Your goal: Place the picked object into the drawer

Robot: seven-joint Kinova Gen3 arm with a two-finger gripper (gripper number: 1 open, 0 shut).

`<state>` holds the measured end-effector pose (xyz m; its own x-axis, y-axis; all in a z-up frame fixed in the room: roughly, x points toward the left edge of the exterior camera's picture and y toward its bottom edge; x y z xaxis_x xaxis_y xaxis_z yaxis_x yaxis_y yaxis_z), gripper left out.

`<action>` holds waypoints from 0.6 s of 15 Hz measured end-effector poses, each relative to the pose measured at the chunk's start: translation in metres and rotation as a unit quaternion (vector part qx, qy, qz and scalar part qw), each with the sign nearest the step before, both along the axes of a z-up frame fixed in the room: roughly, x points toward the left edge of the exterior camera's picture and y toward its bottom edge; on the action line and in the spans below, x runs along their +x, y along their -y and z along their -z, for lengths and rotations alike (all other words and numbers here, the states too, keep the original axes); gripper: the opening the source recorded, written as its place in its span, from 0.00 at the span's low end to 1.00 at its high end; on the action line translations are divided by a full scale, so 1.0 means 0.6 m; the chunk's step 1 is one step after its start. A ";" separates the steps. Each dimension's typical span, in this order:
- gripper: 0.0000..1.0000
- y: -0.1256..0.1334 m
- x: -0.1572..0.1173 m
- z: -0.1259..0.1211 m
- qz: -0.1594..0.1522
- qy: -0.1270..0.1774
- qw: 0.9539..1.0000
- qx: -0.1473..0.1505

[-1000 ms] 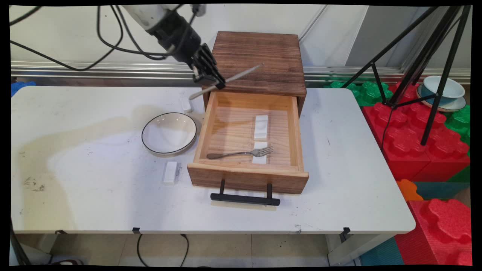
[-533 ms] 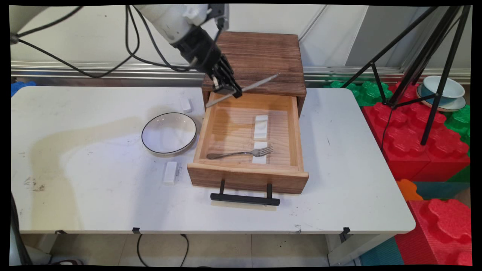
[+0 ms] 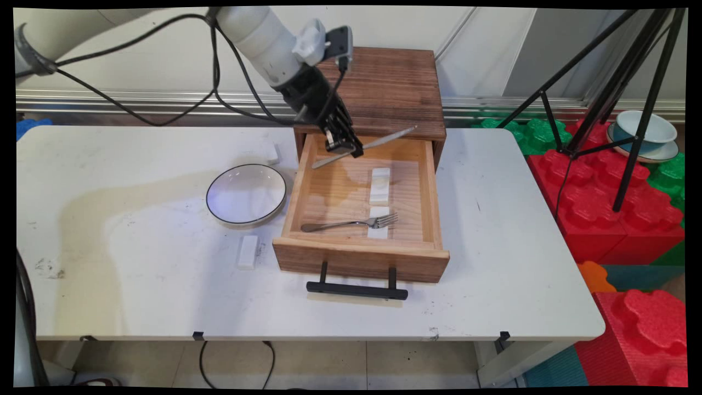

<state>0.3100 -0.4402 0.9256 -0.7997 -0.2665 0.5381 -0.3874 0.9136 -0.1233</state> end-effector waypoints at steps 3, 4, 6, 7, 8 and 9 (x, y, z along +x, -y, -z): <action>0.00 0.010 -0.008 0.026 0.001 0.007 1.000 0.003; 0.00 0.013 -0.010 0.032 0.001 0.009 1.000 0.004; 0.00 0.017 -0.013 0.047 0.002 0.014 1.000 0.006; 0.00 0.020 -0.014 0.055 0.002 0.016 1.000 0.007; 0.00 0.022 -0.016 0.061 0.003 0.018 1.000 0.008; 0.00 0.024 -0.017 0.069 0.003 0.021 1.000 0.009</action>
